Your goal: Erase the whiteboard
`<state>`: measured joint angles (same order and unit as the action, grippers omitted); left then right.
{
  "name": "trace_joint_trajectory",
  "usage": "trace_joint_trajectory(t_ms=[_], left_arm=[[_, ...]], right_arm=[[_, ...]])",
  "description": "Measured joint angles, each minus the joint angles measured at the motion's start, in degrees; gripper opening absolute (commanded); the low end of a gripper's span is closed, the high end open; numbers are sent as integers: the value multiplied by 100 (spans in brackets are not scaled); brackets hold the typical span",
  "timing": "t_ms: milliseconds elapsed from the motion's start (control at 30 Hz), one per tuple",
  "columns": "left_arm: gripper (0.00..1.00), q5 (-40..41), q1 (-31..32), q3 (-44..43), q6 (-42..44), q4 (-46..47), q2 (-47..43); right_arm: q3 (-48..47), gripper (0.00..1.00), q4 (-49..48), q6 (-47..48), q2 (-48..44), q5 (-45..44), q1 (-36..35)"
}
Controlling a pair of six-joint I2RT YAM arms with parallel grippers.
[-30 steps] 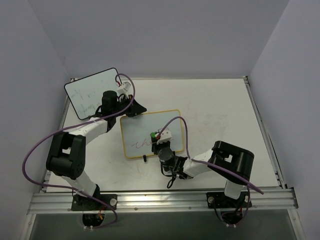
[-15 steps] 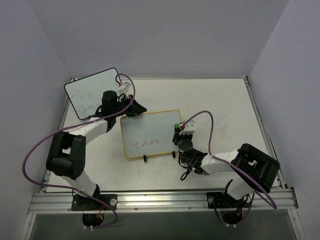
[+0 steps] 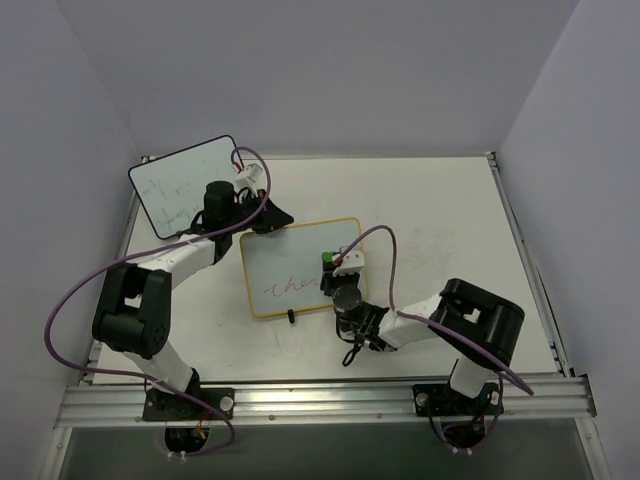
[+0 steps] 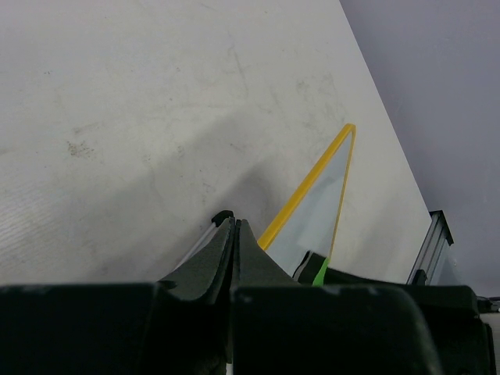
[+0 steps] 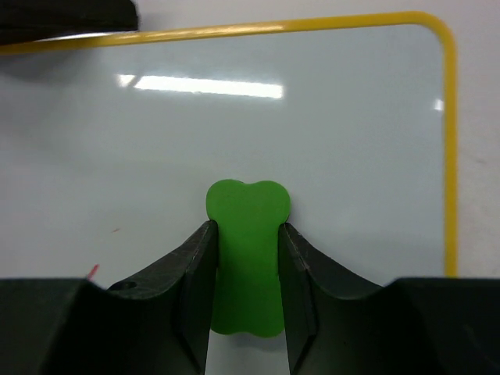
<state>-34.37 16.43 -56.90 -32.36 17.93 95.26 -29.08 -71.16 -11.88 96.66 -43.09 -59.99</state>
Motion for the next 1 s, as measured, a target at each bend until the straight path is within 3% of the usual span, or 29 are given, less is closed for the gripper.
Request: trace_joint_trajectory(t_ms=[200, 400, 733, 1000], left_arm=[[2, 0, 0, 0, 0, 4, 0], [2, -2, 0, 0, 0, 7, 0], [2, -17, 0, 0, -2, 9, 0], [2, -20, 2, 0, -2, 7, 0]], right_arm=[[-472, 0, -50, 15, 584, 4, -577], [-404, 0, -50, -35, 553, 35, -632], [658, 0, 149, -448, -503, -13, 129], [813, 0, 273, -608, -739, -31, 404]])
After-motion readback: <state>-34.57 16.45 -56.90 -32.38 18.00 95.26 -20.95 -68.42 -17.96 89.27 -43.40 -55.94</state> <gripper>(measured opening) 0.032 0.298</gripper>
